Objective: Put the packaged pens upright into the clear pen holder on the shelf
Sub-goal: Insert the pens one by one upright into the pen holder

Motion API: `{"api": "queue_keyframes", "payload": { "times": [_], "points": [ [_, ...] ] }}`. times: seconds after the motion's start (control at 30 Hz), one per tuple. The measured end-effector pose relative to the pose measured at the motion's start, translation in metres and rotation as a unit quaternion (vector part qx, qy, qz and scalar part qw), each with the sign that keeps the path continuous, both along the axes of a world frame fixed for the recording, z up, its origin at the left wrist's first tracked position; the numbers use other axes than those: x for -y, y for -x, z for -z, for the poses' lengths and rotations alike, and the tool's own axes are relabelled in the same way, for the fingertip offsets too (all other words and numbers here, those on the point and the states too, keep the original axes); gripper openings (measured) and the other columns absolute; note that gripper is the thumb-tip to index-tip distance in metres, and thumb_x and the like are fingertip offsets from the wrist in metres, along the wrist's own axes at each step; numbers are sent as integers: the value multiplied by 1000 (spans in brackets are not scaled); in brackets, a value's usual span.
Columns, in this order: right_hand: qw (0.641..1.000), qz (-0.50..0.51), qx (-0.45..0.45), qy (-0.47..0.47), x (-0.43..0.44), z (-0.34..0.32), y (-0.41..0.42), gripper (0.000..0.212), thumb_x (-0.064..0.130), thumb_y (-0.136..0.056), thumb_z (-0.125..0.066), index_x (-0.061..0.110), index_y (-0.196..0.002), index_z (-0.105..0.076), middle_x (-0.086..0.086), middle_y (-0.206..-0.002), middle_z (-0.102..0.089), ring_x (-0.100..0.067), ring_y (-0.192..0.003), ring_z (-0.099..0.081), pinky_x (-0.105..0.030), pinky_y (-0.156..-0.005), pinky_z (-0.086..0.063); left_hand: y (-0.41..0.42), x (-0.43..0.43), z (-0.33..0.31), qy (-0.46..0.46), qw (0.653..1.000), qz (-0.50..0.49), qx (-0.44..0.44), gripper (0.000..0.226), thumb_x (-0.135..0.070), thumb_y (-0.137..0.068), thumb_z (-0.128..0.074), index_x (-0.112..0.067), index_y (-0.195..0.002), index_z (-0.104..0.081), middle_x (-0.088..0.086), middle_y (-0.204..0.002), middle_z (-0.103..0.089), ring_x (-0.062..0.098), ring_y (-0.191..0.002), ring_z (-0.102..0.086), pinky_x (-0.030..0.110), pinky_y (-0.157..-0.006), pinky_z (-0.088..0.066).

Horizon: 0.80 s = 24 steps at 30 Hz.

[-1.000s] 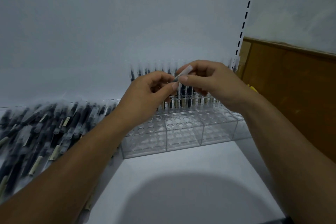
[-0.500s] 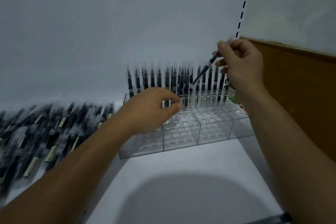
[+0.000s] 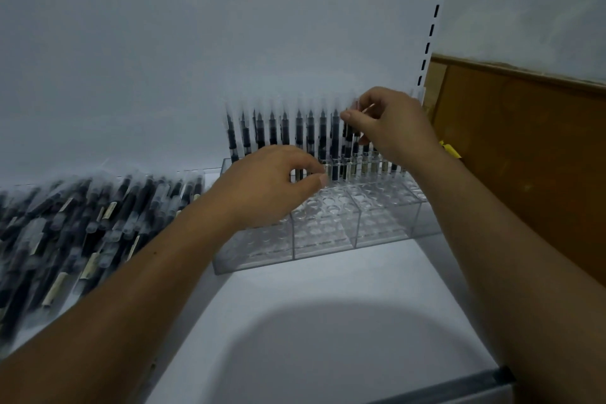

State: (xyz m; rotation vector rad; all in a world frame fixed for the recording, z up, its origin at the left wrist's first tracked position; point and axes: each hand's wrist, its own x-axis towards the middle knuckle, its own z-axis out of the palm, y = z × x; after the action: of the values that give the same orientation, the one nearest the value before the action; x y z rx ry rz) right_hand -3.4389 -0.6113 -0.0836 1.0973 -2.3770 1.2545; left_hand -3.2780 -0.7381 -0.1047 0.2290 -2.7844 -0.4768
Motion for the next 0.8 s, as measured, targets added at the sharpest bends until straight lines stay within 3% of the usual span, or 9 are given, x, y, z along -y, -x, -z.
{"api": "queue_keyframes", "payload": {
  "times": [0.27, 0.43, 0.53, 0.67, 0.8],
  "points": [
    [1000, 13, 8, -25, -3, -4, -7, 26, 44, -89, -66, 18, -92, -64, 2, -91, -70, -17, -76, -69, -43, -74, -58, 0, 0, -2, -6, 1000, 9, -2, 34, -54, -94, -46, -36, -116, -64, -19, -128, -57, 4, -117, -50, 37, -99, -44],
    [986, 39, -27, -159, -17, -23, -15, 36, 53, -90, -60, 21, -106, -68, 0, -103, -69, -18, -87, -64, -39, -79, -56, 2, 1, -6, 10, 1000, 13, 15, 32, -54, -94, -47, -36, -113, -64, -16, -124, -58, 7, -114, -51, 37, -98, -45],
    [973, 59, -46, -220, -27, -33, -24, 35, 55, -90, -59, 24, -104, -69, 2, -97, -70, -17, -85, -64, -38, -78, -56, -2, 0, -14, 5, 999, 20, 36, 32, -54, -94, -47, -37, -114, -64, -15, -121, -58, 8, -106, -54, 39, -94, -48],
    [969, 20, -74, -235, -15, -43, -56, 26, 51, -91, -58, 29, -97, -70, 7, -88, -67, -15, -82, -62, -33, -73, -54, -33, 11, -30, -26, 999, -18, 14, 30, -51, -94, -49, -38, -118, -62, -16, -129, -56, 9, -113, -54, 37, -97, -46],
    [968, -64, -104, -221, 25, -44, -107, 20, 48, -92, -58, 31, -95, -70, 10, -92, -70, -16, -86, -62, -31, -75, -50, -94, 44, -26, -26, 994, -104, -37, 28, -51, -92, -52, -39, -115, -63, -16, -126, -59, 8, -118, -52, 35, -102, -41]
  ]
}}
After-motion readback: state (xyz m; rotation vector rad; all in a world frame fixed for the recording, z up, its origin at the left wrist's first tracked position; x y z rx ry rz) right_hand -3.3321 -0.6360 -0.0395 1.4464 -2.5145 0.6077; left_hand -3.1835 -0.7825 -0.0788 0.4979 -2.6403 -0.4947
